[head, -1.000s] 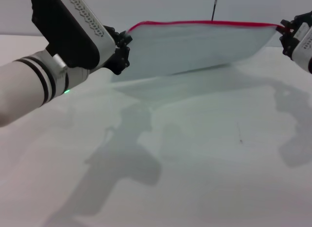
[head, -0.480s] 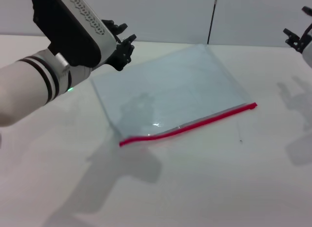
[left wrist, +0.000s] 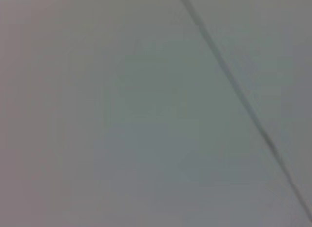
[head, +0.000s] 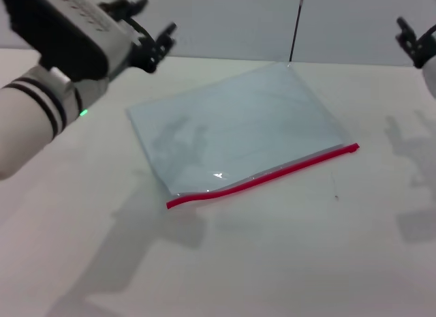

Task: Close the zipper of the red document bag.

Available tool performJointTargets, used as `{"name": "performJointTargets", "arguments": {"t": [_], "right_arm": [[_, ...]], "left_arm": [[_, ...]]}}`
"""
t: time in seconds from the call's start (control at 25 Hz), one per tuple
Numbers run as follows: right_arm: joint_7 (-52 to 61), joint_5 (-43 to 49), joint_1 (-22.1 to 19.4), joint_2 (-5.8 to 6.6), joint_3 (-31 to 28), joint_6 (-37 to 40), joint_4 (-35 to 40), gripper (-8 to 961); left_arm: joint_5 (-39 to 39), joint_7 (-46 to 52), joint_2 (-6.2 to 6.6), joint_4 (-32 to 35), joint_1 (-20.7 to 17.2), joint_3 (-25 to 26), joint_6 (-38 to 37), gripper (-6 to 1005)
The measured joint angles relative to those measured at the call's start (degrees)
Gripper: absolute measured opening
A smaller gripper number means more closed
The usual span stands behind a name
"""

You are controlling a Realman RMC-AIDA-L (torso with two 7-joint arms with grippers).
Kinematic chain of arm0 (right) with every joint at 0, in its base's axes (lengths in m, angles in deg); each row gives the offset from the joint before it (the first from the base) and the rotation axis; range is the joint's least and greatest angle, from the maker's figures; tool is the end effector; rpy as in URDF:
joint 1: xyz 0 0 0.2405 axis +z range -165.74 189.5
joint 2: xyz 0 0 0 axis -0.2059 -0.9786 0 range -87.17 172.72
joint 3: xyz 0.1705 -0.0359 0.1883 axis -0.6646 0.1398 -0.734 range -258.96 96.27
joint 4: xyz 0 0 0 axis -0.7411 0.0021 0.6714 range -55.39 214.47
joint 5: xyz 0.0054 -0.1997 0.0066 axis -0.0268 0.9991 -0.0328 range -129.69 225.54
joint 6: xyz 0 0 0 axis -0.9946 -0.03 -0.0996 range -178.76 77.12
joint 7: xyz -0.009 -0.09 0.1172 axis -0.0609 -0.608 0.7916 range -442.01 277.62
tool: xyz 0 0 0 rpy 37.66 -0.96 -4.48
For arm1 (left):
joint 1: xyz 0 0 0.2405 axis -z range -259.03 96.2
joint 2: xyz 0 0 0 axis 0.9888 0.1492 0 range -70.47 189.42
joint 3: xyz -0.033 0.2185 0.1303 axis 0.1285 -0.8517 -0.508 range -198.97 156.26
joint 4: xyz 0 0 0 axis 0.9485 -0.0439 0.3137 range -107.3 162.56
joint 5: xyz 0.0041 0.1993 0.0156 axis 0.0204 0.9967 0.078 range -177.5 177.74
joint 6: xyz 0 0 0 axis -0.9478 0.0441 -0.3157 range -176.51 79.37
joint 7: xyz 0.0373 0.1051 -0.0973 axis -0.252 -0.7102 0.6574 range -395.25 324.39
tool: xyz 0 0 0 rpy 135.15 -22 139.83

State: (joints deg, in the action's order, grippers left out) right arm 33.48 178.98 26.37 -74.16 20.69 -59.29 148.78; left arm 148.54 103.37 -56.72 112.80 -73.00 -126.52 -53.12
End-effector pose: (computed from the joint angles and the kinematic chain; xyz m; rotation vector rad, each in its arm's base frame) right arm 0.2114 0.3904 0.0280 -1.7719 0.0678 0.1381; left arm -0.1719 0.3608 0.0235 -1.9180 -0.1220 -0.2779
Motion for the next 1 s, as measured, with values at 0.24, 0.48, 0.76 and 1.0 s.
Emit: {"name": "performJointTargets", "arguments": {"t": [0.24,0.48,0.76,1.0], "right_arm": [[8.19,-11.44,-0.74,0.42,12.07,-20.83,-3.58,629],[24.57,-15.46,4.5,0.25,25.6,-42.07,-18.37,623],[36.54,-23.57,11.95,0.17,35.81,-47.92,-32.51,617],[39.06,-28.12,13.58,0.01,40.06,-48.33,-36.64,617]], "left_arm": [[-9.73,1.13,-0.04,-11.23,-0.37,-2.84,25.94,540],[-10.25,9.75,-0.04,-26.52,3.29,-9.02,49.77,540],[-14.2,18.06,-0.23,-42.58,9.94,-15.05,64.65,540],[-19.53,18.43,-0.31,-48.27,13.4,-18.79,64.46,540]]}}
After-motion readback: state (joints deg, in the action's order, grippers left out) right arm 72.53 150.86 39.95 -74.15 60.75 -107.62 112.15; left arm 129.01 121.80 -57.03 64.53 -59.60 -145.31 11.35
